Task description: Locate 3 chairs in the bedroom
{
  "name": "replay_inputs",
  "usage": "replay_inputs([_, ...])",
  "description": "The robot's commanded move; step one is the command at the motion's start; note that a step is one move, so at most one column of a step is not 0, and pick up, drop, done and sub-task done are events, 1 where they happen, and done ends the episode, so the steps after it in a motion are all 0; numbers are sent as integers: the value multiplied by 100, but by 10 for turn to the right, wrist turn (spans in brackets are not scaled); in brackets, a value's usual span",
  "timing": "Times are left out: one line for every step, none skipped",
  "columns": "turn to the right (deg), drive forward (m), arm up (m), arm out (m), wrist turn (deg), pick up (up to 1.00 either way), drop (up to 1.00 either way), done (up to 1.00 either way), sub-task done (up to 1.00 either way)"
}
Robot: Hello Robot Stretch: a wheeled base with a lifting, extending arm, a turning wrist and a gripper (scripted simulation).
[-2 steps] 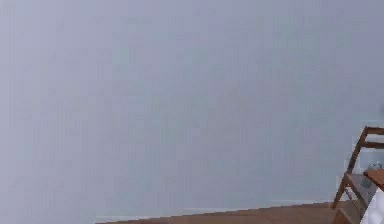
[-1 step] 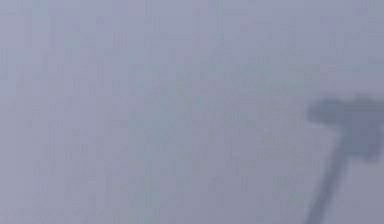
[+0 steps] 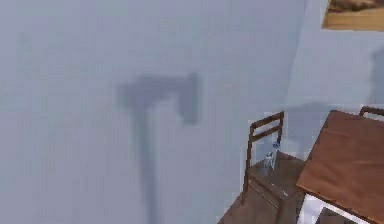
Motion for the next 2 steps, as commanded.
replay_inputs([270, 0, 0, 0, 0, 0, 0, 0, 0])
replay_inputs([0, 0, 0, 0, 0, 0, 0, 100, 0])
